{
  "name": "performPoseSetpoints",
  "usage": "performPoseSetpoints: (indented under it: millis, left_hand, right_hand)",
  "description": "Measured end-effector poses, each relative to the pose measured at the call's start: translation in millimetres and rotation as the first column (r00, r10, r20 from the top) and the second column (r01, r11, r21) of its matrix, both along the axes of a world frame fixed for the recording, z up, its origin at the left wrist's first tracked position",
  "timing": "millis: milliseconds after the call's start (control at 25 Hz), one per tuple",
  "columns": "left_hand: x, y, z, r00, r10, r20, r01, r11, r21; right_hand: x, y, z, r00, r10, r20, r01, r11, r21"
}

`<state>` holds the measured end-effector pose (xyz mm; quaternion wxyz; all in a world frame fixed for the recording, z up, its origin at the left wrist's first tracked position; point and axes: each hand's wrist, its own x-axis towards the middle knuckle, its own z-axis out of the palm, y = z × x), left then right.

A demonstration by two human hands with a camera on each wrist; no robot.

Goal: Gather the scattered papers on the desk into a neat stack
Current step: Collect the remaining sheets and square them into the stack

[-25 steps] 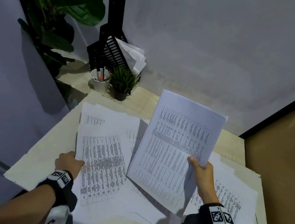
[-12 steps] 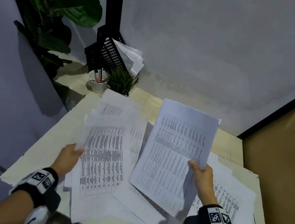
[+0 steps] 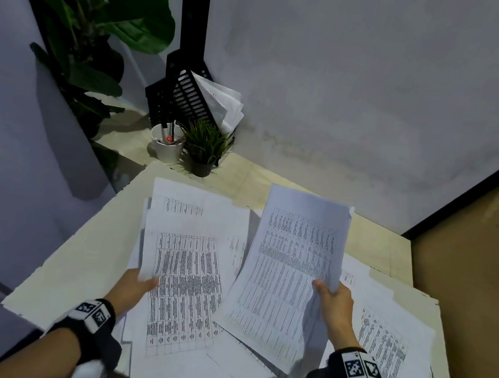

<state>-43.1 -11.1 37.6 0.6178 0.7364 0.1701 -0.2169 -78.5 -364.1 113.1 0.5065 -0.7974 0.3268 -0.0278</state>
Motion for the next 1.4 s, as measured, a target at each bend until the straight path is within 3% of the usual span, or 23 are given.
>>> performPoseSetpoints:
  millis: [80, 160, 320, 520, 760, 880, 1000, 1240, 1400]
  left_hand:
    - [-2, -9, -5, 0.997, 0.061, -0.05, -0.065, 0.994, -0.083]
    - [-4, -17, -8, 0.996, 0.035, -0.078, -0.041, 0.996, -0.079]
    - [6, -15, -12, 0.996, -0.078, 0.04, 0.073, 0.99, 0.119]
    - [26, 27, 34, 0.975, 0.059, 0.216, -0.082, 0.992, 0.1]
    - [44, 58, 63, 0.93, 0.194, 0.311, -0.217, 0.975, 0.04]
    - [51, 59, 66, 0.936, 0.179, 0.304, -0.186, 0.982, -0.004]
    - [53, 36, 67, 0.957, 0.099, 0.274, -0.069, 0.991, -0.118]
    - [48, -39, 94, 0.951, -0.089, 0.298, 0.191, 0.922, -0.337]
    - [51, -63, 108, 0.953, -0.16, 0.256, 0.264, 0.853, -0.449]
  right_hand:
    - [-1, -1, -2, 1.0, -0.009, -0.007, 0.009, 1.0, -0.01]
    - [-1, 4, -3, 1.0, -0.001, -0.021, 0.001, 1.0, -0.008]
    - [-1, 7, 0, 1.0, 0.021, -0.001, -0.021, 0.998, -0.056]
    - [-5, -13, 0, 0.998, 0.021, -0.052, -0.032, 0.975, -0.221]
    - [-10, -23, 2, 0.993, -0.02, -0.113, -0.008, 0.97, -0.243]
    - [-9, -22, 13, 0.996, -0.029, -0.087, 0.012, 0.983, -0.185]
    - [-3, -11, 35, 1.0, -0.011, -0.003, 0.011, 1.0, 0.026]
    - [6, 14, 73, 0.973, 0.218, 0.076, -0.231, 0.919, 0.321]
    - [11, 18, 85, 0.989, 0.116, 0.091, -0.145, 0.888, 0.437]
